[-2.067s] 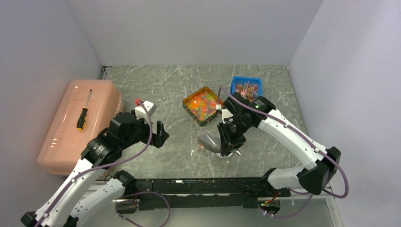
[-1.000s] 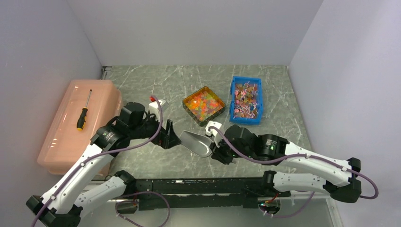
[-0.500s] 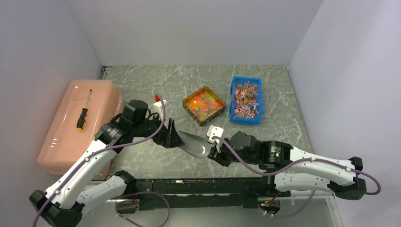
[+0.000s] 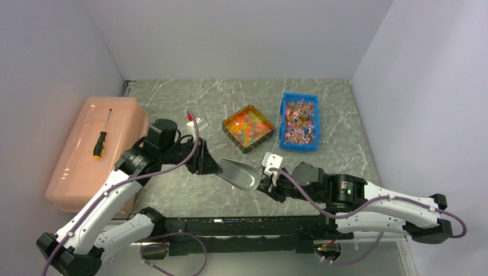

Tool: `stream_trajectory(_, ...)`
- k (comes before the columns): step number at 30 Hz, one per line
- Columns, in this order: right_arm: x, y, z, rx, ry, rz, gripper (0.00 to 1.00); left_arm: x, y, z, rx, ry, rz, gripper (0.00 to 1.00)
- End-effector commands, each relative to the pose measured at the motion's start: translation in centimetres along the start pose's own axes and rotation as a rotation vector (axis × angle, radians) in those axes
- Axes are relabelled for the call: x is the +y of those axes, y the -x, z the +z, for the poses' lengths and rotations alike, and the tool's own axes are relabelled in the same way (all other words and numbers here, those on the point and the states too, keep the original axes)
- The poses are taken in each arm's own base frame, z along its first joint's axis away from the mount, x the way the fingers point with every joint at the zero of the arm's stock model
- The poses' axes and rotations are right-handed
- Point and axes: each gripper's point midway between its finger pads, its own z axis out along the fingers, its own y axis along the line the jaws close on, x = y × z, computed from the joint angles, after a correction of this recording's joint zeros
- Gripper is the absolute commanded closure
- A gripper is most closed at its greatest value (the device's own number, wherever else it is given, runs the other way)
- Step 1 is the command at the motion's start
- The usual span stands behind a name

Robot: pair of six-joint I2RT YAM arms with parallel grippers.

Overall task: Pack the candies
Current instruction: Scoop the fake candies from the storage box.

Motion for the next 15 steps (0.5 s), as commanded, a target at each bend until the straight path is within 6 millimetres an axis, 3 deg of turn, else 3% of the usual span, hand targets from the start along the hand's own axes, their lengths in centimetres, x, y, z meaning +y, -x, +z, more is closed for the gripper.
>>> stream_trajectory(1,0.1,3.3,-1.0,-0.143,0.006,0.028,1.0,0.1,0.5,0.2,-0.011,-0.036,-0.006,0.74)
stream_trajectory(6,0.5,3.4,-1.2,-0.163,0.025,0.036,1.0,-0.3,0.4,0.5,-0.003,-0.079,-0.024,0.95)
stream_trajectory(15,0.9,5.8,-3.1,-0.286,0.065,0.034,1.0,0.8,-0.2,1.0,0.017,-0.06,-0.057,0.98)
